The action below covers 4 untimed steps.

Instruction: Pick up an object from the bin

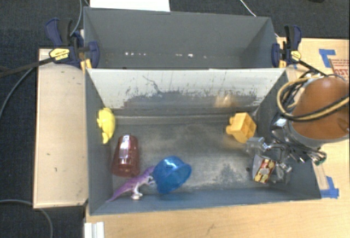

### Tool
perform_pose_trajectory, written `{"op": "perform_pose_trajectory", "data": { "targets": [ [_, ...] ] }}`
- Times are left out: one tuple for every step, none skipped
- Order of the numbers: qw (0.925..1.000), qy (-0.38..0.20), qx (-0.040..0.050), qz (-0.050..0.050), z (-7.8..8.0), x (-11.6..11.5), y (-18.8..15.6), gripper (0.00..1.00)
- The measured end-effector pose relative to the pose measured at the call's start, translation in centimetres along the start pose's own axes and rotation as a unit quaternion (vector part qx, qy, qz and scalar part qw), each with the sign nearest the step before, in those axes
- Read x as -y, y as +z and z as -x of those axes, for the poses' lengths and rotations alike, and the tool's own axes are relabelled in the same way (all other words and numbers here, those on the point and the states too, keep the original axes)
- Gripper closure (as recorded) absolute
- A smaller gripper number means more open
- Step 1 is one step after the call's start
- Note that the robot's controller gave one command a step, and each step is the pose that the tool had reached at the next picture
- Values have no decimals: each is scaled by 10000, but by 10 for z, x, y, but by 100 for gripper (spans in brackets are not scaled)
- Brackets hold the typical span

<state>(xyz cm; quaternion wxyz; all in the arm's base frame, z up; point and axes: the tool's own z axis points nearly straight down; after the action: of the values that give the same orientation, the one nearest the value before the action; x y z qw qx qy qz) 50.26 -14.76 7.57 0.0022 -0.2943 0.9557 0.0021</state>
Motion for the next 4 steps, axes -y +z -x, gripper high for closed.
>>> {"op": "perform_pose_trajectory", "data": {
  "targets": [
    [9924, -1231, 40, 8, -6, -11, 6, 100],
    [9923, -1238, 40, 3, -7, -11, 5, 100],
    [9923, -1240, 46, 5, -7, -12, 3, 100],
    [9924, -1234, 30, 2, -8, -11, -8, 100]
  ]
}}
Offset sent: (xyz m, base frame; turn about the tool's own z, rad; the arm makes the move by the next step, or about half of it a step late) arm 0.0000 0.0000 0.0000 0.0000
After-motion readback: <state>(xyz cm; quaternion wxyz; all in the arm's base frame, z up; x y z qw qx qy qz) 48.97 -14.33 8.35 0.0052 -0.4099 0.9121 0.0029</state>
